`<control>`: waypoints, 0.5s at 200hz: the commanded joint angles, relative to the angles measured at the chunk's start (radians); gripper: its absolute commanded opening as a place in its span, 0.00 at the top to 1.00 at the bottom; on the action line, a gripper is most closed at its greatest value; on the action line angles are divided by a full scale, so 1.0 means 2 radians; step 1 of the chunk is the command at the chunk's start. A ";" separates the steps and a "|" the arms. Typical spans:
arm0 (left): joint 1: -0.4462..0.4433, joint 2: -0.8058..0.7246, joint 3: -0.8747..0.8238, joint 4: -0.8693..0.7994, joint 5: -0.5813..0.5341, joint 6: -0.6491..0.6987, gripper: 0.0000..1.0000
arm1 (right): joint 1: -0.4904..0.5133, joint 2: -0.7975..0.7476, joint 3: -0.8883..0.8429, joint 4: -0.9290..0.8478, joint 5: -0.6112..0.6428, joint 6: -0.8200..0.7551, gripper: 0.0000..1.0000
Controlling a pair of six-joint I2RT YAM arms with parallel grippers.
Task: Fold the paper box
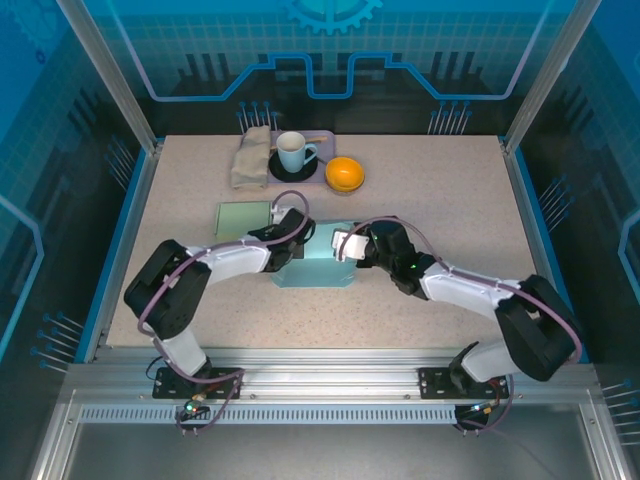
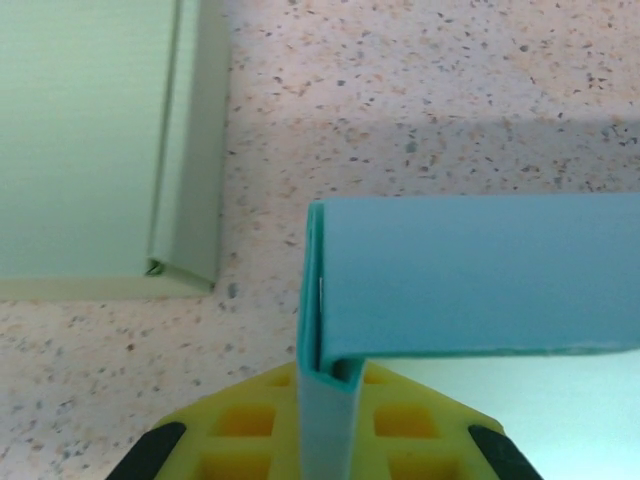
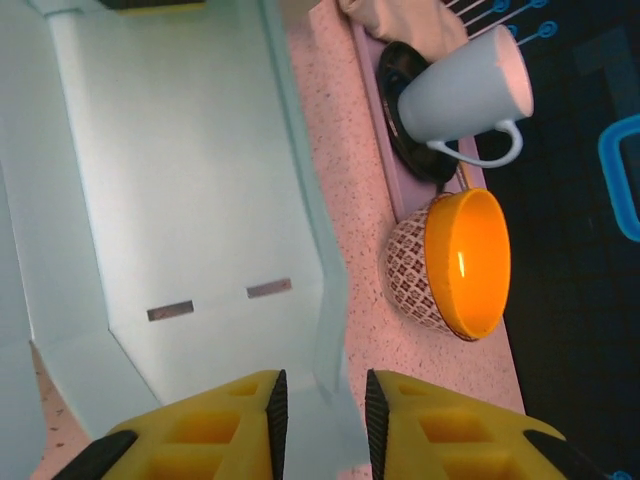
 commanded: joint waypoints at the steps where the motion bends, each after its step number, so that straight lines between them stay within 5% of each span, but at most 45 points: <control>1: -0.001 -0.042 -0.045 0.057 -0.028 0.005 1.00 | -0.008 -0.054 0.022 -0.043 0.002 0.085 0.70; 38: -0.022 -0.098 -0.119 0.187 -0.047 0.047 1.00 | -0.026 -0.079 0.147 -0.245 0.062 0.396 0.68; 52: -0.026 -0.107 -0.127 0.203 -0.063 0.048 1.00 | -0.038 -0.060 0.206 -0.350 0.035 0.523 0.66; 100: -0.052 -0.099 -0.116 0.229 -0.124 0.053 1.00 | -0.033 0.003 0.275 -0.408 -0.053 0.693 0.62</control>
